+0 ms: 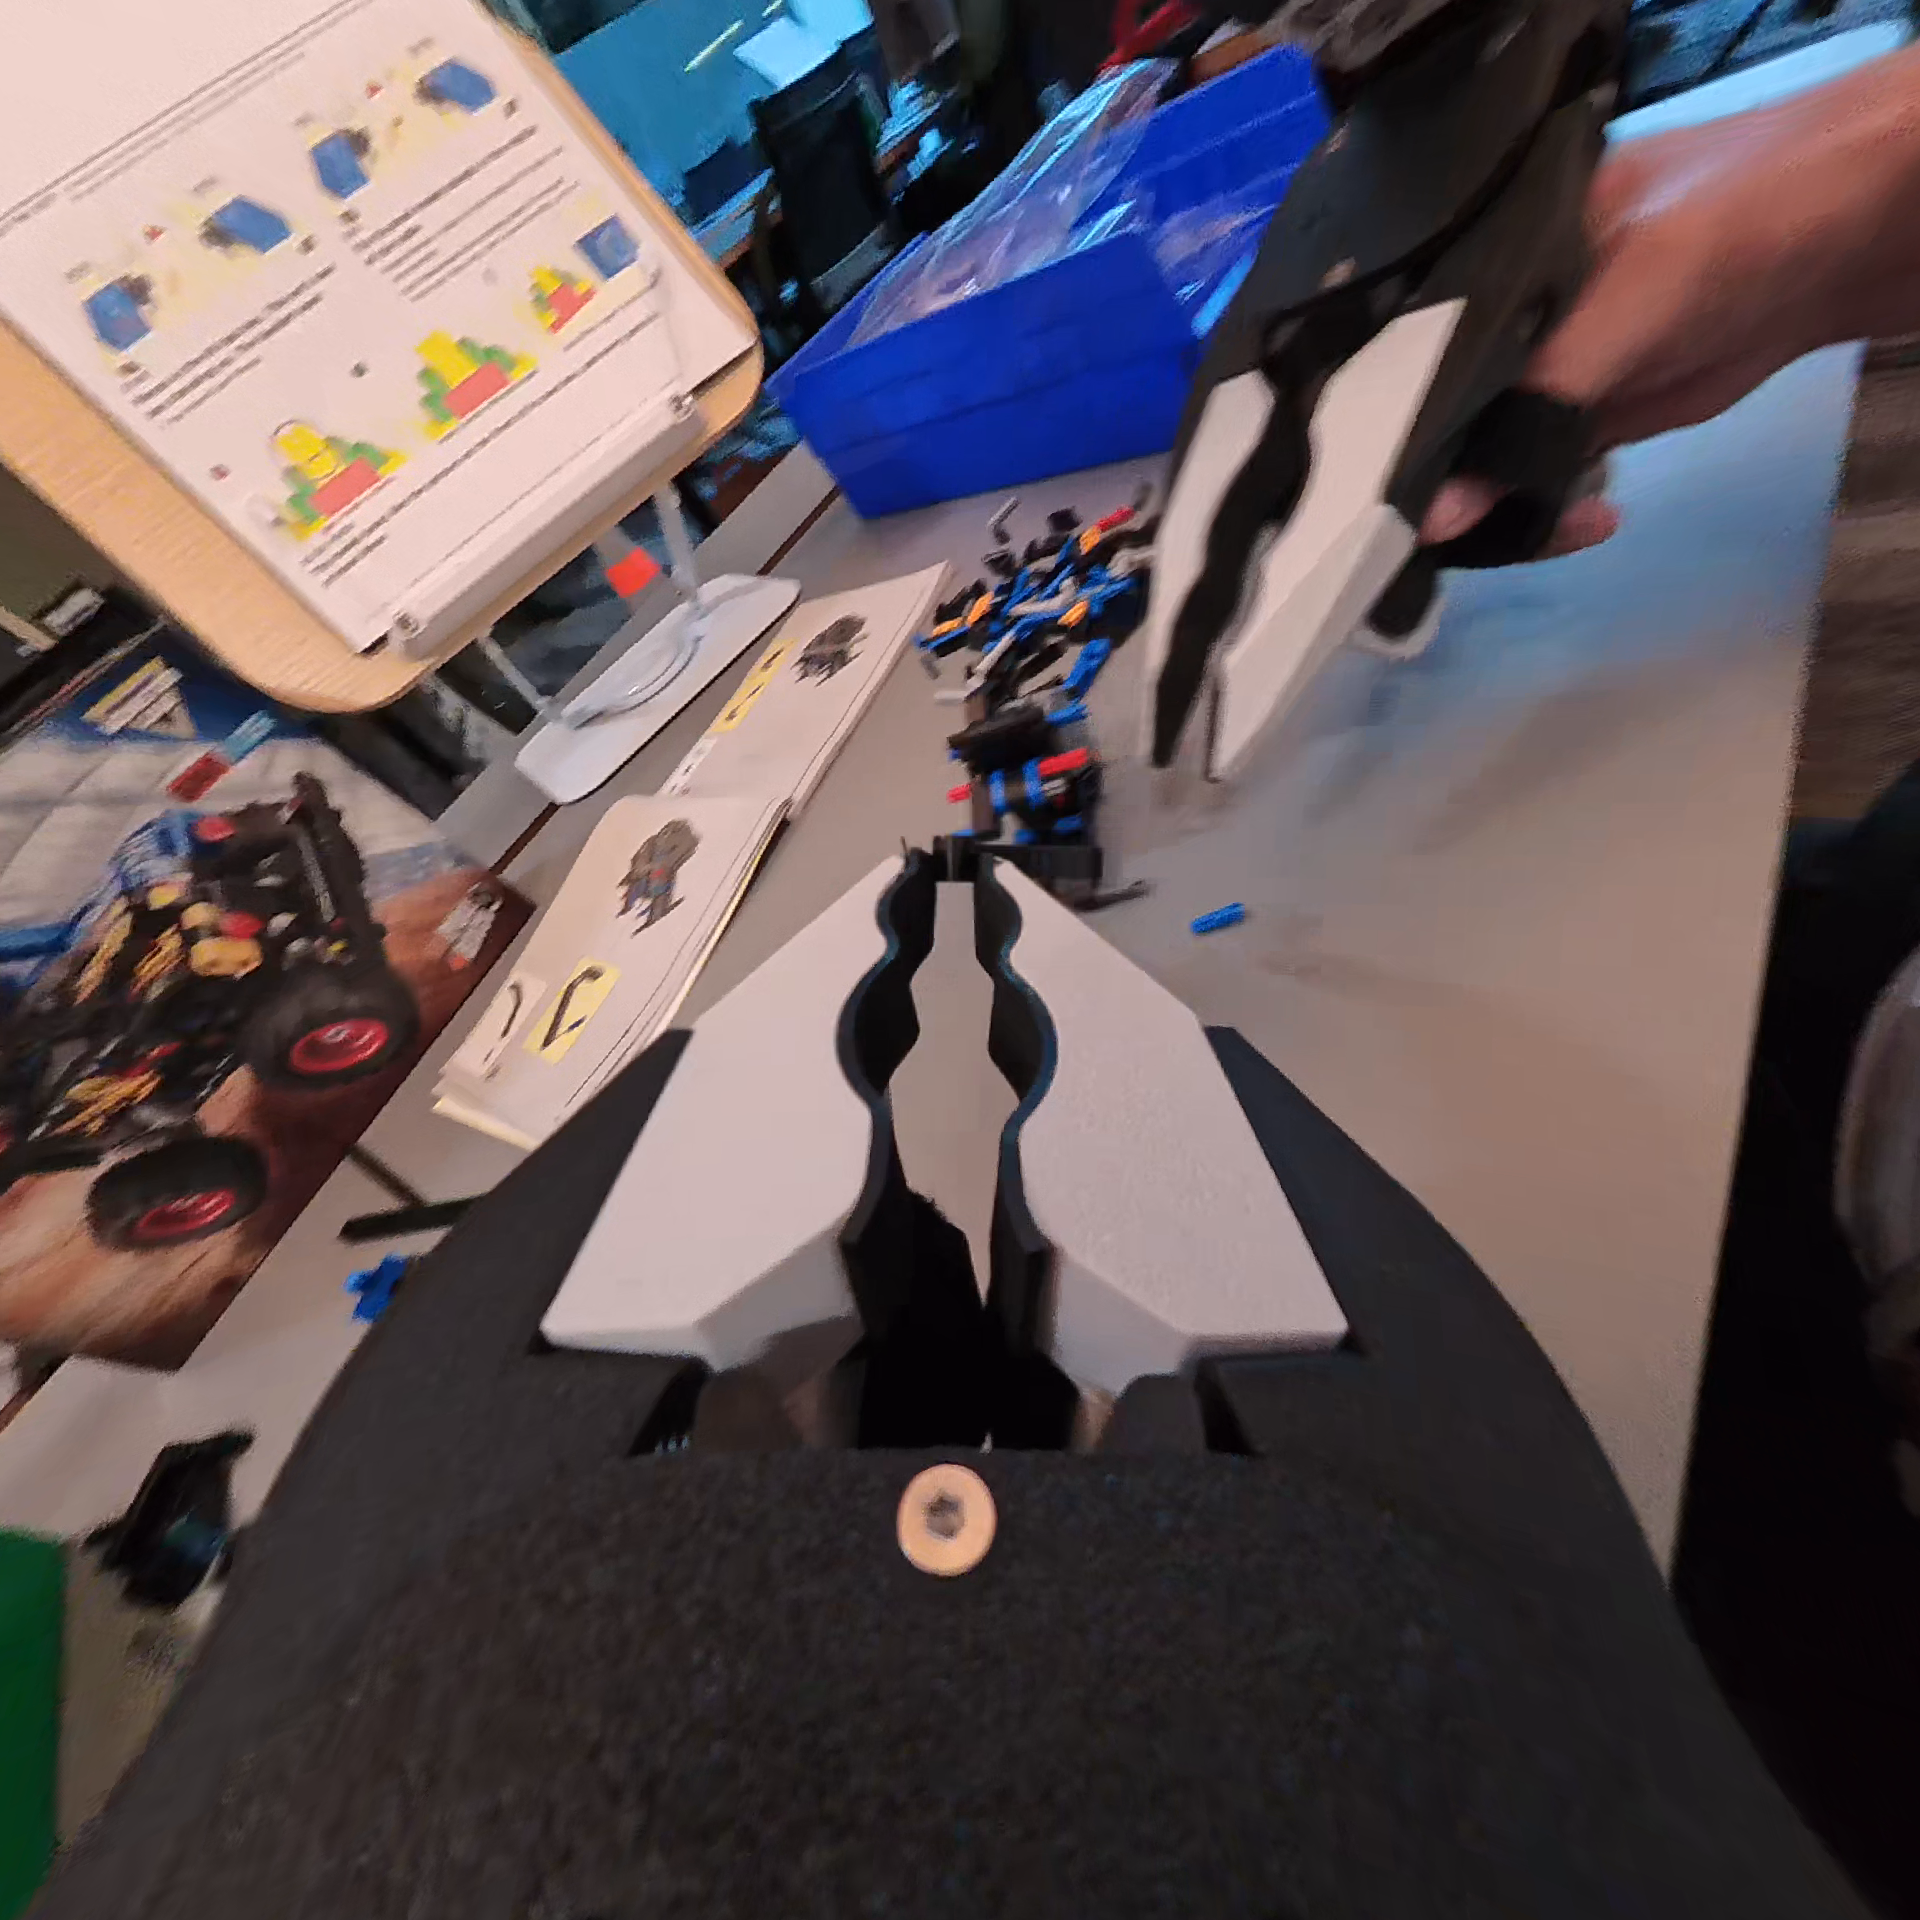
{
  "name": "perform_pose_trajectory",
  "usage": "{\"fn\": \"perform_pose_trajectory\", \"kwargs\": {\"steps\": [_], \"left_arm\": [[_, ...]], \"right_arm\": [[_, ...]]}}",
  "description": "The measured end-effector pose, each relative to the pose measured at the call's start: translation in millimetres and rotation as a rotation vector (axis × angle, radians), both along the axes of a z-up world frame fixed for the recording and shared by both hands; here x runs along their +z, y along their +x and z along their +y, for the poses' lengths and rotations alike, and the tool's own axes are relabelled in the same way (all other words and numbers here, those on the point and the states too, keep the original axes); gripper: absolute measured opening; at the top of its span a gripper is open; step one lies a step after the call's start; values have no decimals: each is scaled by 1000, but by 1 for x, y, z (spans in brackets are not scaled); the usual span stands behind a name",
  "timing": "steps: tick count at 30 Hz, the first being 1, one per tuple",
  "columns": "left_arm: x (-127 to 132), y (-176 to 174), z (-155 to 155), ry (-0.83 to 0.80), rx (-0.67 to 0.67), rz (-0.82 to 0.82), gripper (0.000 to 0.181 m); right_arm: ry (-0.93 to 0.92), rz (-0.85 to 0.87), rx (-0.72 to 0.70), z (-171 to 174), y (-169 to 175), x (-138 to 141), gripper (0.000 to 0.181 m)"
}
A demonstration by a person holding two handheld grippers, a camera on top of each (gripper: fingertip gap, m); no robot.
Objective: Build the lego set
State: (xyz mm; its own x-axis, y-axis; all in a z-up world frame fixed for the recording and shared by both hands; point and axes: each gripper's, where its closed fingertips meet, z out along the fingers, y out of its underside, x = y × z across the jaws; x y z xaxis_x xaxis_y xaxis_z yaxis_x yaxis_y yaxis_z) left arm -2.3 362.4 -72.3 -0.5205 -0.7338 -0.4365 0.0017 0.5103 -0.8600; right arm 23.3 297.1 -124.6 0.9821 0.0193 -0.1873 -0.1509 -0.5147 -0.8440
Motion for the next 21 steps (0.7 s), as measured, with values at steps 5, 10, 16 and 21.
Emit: {"fn": "perform_pose_trajectory", "kwargs": {"steps": [5,10,16,21], "left_arm": [[-16,10,14,-18,142,-4,6],[-27,17,25,22,249,-38,6],[-28,18,26,-21,257,-43,6],[-28,17,25,-49,234,-33,6]], "right_arm": [[-160,-117,-45,-3,-6,-28,20],[-178,-153,-132,1,-4,-35,17],[-165,-146,-289,5,-9,-39,17],[-217,-195,-375,4,-3,-47,13]]}}
